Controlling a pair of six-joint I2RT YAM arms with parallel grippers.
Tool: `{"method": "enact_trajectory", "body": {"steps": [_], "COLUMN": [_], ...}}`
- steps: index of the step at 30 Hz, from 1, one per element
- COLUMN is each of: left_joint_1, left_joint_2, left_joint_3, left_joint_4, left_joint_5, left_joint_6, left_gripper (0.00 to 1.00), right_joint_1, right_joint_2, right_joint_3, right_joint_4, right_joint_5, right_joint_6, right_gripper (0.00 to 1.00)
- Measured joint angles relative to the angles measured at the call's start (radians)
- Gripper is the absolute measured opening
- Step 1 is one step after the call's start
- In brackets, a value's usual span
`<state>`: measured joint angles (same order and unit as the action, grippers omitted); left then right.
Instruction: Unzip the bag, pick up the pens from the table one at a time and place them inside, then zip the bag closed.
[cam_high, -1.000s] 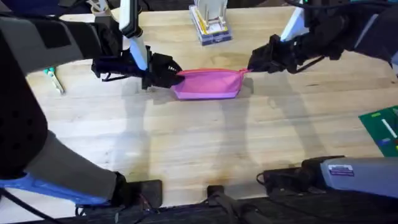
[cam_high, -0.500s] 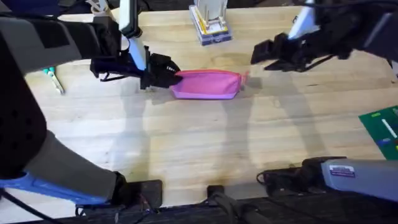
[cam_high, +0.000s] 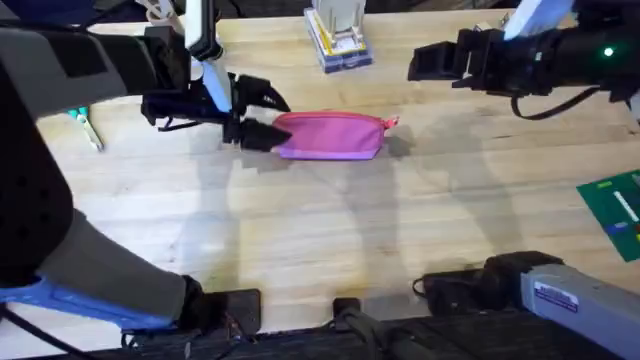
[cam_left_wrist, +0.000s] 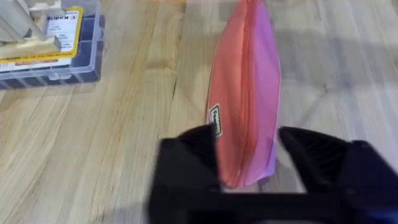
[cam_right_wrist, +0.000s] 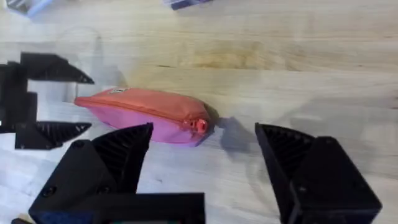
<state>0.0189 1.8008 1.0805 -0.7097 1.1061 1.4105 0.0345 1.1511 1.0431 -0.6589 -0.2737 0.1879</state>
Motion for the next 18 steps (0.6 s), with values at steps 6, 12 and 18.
{"method": "enact_trajectory", "body": {"steps": [6, 12, 18], "left_joint_1": [0.002, 0.008, 0.037], "left_joint_2": [0.000, -0.003, -0.163], "left_joint_3": [0.000, 0.000, 0.046], "left_joint_4": [0.000, -0.037, -0.114], "left_joint_5": [0.002, 0.000, -0.136], "left_joint_6": [-0.003, -0.003, -0.106], "left_gripper": [0.991, 0.995, 0.995], "right_joint_1": [0.000, 0.000, 0.000], "right_joint_2": [0.000, -0.015, -0.112], "right_joint_3": [0.000, 0.000, 0.000], "right_joint_4": [-0.020, -0.030, -0.069], "right_joint_5": [0.000, 0.001, 0.008], "right_joint_6": [-0.011, -0.101, -0.183], "right_gripper": [0.997, 0.997, 0.997]}}
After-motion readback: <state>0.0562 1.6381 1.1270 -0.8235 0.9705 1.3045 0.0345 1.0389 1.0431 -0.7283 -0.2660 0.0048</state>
